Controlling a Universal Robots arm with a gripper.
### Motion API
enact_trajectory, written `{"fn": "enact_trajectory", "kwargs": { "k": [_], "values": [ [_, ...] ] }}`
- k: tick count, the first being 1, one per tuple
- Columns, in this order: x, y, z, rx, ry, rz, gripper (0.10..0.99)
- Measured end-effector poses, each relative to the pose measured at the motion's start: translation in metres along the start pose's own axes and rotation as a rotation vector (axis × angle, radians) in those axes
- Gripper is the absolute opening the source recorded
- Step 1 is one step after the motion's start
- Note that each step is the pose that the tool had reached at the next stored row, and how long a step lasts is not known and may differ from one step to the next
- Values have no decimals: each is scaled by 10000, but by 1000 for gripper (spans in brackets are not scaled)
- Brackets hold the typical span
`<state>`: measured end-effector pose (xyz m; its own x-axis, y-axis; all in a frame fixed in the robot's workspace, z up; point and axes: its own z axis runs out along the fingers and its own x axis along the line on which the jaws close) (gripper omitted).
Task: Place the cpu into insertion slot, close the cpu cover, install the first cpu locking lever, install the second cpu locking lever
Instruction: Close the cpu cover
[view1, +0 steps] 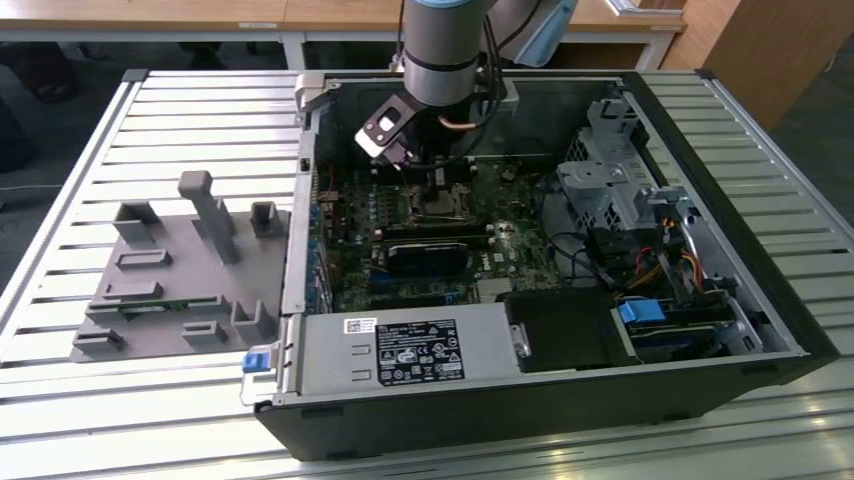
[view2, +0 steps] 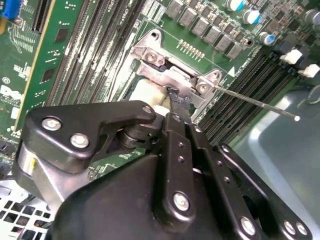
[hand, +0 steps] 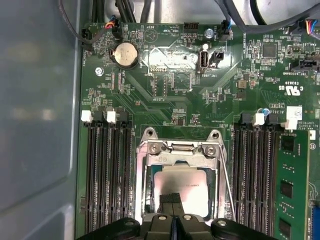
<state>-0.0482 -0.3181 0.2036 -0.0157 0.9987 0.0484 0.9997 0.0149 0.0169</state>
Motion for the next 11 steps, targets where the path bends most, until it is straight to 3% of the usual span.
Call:
{"fn": "enact_trajectory", "kwargs": {
  "k": [4, 11],
  "values": [
    [-10, -67, -2, -61, -3, -23, 106],
    [-110, -60, -1, -67, 0, -28, 106]
  ]
}}
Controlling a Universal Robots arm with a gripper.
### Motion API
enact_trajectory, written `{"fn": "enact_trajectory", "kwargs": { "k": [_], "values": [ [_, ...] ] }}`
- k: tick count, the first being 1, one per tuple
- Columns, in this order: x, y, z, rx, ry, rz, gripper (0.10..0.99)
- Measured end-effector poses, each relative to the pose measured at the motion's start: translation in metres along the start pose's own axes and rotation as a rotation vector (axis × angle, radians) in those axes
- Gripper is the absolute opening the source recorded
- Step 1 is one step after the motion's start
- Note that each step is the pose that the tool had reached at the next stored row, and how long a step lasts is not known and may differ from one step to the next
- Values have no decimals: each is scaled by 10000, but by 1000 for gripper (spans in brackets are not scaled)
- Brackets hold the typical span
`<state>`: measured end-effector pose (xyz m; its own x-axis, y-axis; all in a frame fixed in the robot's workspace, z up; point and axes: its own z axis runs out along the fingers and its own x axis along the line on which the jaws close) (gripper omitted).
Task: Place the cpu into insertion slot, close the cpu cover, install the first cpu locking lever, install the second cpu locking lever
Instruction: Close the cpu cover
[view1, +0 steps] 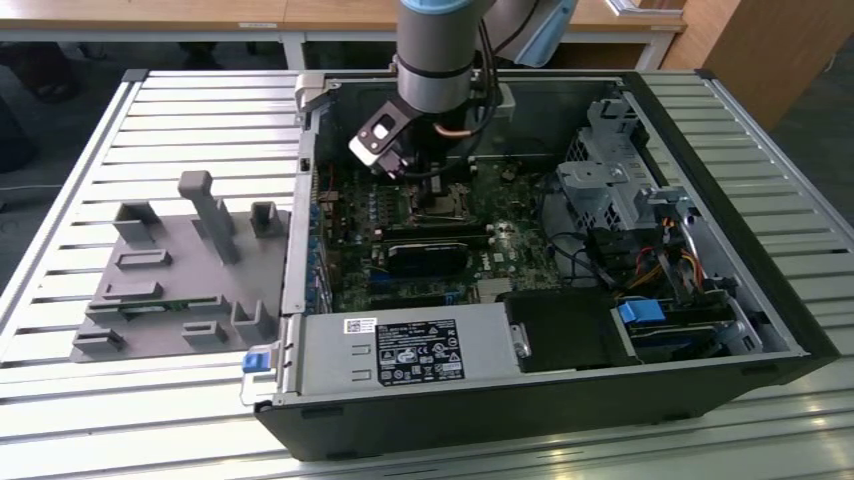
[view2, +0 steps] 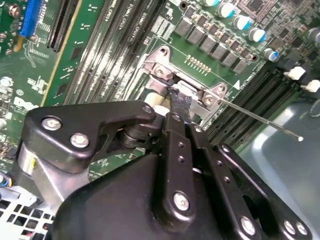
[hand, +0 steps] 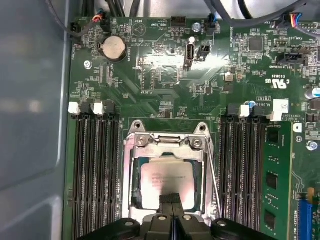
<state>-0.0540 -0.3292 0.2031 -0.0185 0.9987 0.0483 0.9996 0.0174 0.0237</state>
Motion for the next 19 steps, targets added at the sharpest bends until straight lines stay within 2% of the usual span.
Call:
{"fn": "enact_trajectory", "kwargs": {
  "k": [9, 19],
  "values": [
    [-4, 28, 40, 7, -3, 2, 106],
    [45, 31, 43, -4, 136, 3, 106]
  ]
}}
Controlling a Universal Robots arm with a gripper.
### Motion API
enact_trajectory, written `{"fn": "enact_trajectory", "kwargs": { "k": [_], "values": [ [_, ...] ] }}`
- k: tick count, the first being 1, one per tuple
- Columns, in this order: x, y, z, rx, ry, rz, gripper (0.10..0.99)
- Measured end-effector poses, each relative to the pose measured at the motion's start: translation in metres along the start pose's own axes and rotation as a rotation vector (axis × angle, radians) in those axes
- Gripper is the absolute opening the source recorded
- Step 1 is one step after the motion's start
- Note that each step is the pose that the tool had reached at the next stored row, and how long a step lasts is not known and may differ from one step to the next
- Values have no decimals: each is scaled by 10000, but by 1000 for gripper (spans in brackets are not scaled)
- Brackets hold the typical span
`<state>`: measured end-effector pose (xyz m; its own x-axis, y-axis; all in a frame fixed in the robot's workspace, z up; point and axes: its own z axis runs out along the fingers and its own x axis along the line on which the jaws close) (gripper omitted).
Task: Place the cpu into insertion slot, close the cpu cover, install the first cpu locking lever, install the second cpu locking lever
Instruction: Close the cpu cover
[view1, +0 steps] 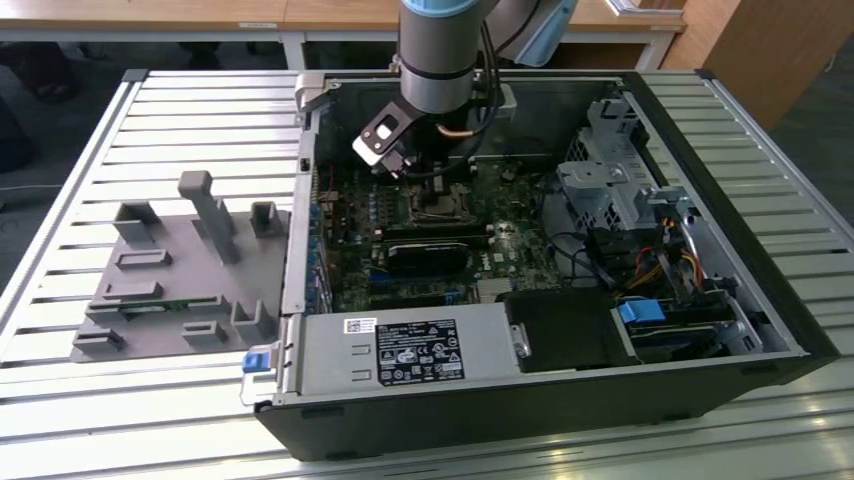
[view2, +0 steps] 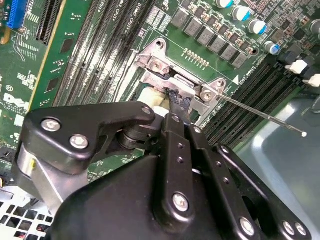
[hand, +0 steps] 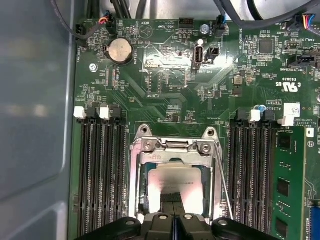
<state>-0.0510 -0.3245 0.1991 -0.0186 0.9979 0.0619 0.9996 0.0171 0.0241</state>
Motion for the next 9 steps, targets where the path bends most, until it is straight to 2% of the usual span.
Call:
{"fn": "enact_trajectory", "kwargs": {
  "k": [5, 9],
  "values": [
    [2, -2, -41, -3, -2, 1, 106],
    [2, -29, -41, -27, -2, -1, 106]
  ]
}}
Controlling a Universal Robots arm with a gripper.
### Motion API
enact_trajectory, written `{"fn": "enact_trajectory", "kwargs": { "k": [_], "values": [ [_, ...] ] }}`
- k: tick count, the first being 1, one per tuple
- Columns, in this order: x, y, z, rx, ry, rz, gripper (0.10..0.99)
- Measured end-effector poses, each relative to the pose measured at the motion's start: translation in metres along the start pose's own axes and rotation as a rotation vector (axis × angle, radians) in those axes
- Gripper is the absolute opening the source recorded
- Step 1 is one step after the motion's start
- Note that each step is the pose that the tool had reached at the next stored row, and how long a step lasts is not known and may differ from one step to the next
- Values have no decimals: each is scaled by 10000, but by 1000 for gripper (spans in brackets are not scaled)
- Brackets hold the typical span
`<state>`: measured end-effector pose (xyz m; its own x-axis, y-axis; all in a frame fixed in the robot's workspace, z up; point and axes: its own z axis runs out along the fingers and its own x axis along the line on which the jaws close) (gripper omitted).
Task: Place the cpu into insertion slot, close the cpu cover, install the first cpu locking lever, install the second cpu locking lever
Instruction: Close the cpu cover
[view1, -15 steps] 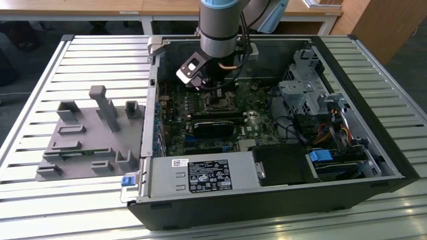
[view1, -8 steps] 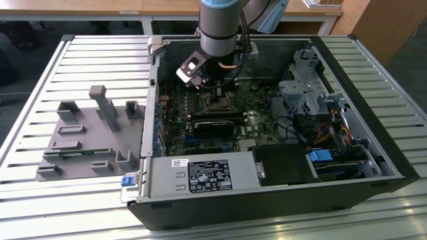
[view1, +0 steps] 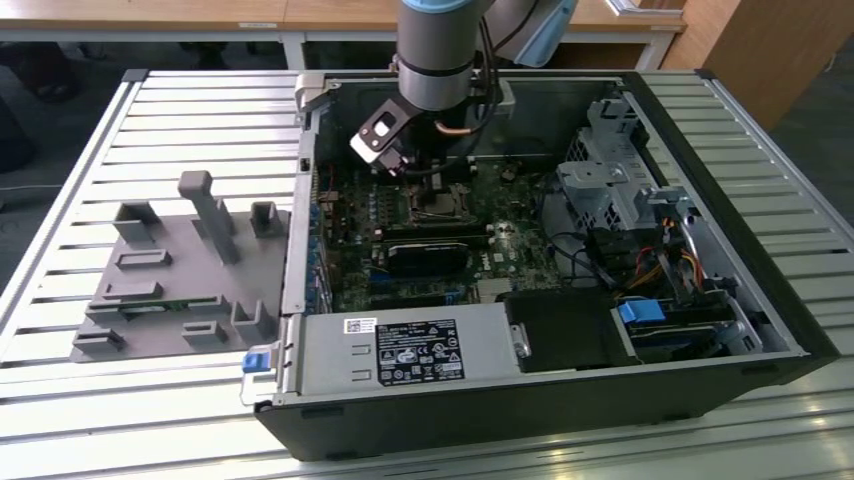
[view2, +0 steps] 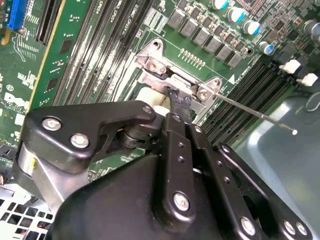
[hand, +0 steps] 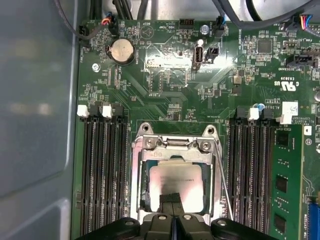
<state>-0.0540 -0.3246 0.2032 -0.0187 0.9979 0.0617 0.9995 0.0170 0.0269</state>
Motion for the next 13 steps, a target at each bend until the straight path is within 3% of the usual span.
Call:
{"fn": "enact_trajectory", "kwargs": {
  "k": [13],
  "values": [
    [0, -16, 16, -8, 3, 0, 106]
  ]
}}
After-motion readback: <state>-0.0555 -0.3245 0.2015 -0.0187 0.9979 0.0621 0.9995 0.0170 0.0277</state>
